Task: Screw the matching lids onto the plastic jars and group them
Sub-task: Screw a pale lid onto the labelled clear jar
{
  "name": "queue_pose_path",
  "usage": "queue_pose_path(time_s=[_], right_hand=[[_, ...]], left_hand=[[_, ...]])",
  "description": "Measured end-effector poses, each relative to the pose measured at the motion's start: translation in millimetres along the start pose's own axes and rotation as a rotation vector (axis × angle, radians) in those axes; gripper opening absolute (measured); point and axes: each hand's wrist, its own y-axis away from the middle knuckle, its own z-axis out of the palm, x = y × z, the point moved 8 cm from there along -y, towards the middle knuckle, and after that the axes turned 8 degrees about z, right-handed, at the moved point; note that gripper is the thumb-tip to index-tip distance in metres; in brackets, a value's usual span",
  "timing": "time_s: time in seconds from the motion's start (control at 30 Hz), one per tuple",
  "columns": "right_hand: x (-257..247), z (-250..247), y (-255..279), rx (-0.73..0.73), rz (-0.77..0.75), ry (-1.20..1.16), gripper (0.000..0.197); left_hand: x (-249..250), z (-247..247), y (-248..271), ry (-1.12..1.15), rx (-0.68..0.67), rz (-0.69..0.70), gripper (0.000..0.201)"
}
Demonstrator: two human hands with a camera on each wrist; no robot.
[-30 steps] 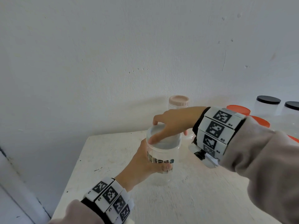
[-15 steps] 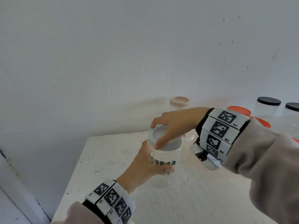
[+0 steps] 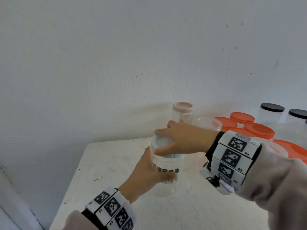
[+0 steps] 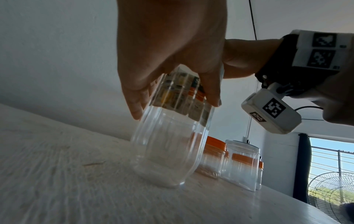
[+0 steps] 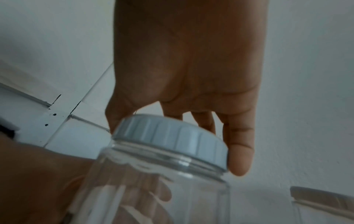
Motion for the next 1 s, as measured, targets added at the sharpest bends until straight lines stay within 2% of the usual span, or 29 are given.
queue_pose_path(time_s=[0.17, 0.27, 0.43, 0.53, 0.6, 0.67, 0.87, 1.0], right_hand=[[4.3, 2.4, 0.2, -0.054, -0.004, -0.007, 0.075], [14.4, -5.5, -8.9, -0.099, -0.011, -0.154, 0.078], [54.8, -27.4, -43.6, 0.036, 0.055, -0.208, 0.079], [83.0, -40.2, -68.4, 0.127, 0.131, -0.168, 0.074], [97.9, -46.9, -80.9, 0.165, 0.177, -0.171, 0.071], [109.5, -50.9, -91.2, 0.176, 0.232, -0.157, 0.070], [131.6, -41.9, -118.1, 0.080, 0.340, -0.077, 0.073], [137.6, -35.2, -130.0, 0.054, 0.361, -0.059, 0.074]], left_hand=[[5.7, 2.9, -2.7, 0.011, -0.091, -0.040, 0.082], [14.7, 5.8, -2.2, -0.035, -0.184, -0.037, 0.079], [23.9, -7.5, -1.5, -0.128, -0.173, -0.128, 0.088], [43.0, -14.6, -6.3, -0.322, -0.102, -0.123, 0.086], [53.0, -18.8, -11.0, -0.472, -0.028, -0.137, 0.103], [63.0, -15.6, -17.5, -0.650, -0.003, -0.158, 0.109], [78.6, 10.5, -32.7, -1.112, -0.075, -0.259, 0.088], [82.2, 13.7, -35.9, -1.237, -0.102, -0.307, 0.076]])
